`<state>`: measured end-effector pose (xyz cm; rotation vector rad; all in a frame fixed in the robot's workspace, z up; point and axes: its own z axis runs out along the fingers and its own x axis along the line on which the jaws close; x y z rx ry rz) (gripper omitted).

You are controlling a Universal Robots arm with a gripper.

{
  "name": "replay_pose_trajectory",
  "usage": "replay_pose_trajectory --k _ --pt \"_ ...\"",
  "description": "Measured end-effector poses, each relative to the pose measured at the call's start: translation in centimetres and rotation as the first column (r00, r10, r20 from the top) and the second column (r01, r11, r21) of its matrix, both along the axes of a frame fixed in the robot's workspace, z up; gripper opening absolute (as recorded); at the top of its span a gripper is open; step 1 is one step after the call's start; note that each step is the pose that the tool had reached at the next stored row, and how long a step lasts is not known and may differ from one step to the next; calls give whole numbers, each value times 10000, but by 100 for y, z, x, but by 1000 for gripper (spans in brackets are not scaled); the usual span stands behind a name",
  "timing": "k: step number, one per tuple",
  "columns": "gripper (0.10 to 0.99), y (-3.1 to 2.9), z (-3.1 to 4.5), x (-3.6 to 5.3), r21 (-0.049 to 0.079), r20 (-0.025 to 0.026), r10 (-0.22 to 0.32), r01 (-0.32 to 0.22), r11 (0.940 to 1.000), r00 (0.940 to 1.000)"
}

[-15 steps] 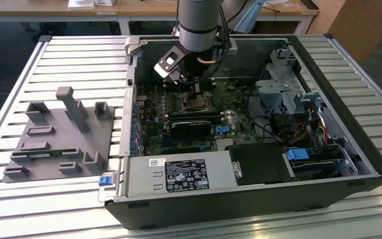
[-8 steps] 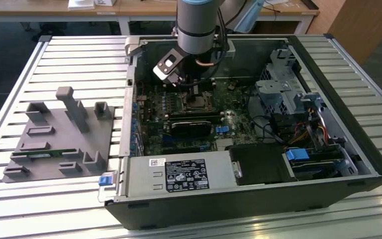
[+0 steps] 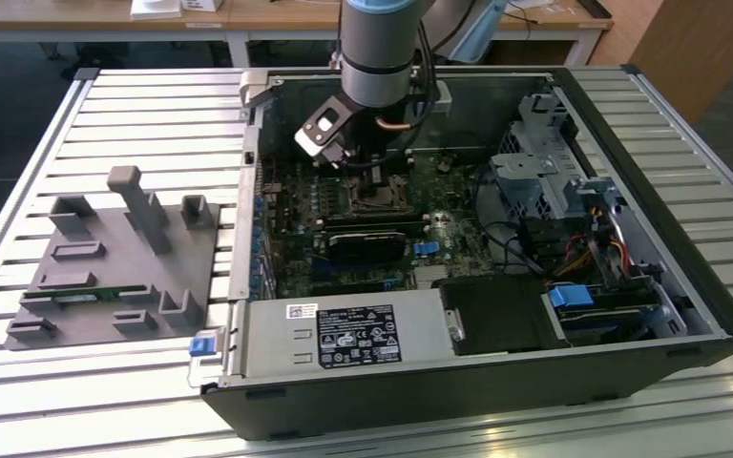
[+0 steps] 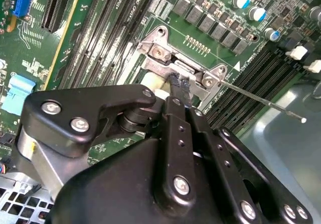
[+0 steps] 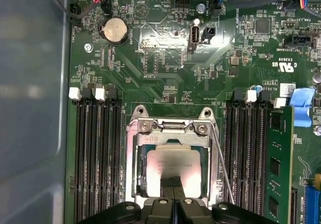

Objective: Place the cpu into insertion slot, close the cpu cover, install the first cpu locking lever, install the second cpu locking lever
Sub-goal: 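Close the cpu cover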

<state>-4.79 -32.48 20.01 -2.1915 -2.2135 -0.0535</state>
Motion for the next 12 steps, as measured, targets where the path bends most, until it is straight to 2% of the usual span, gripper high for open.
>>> replay_pose_trajectory --k 4,10,12 --pt "106 1 5 21 39 3 -1 1 10000 10000" --pt "106 0 148 21 101 1 0 0 9999 10000" --pt "106 1 151 23 105 2 0 0 9999 10000"
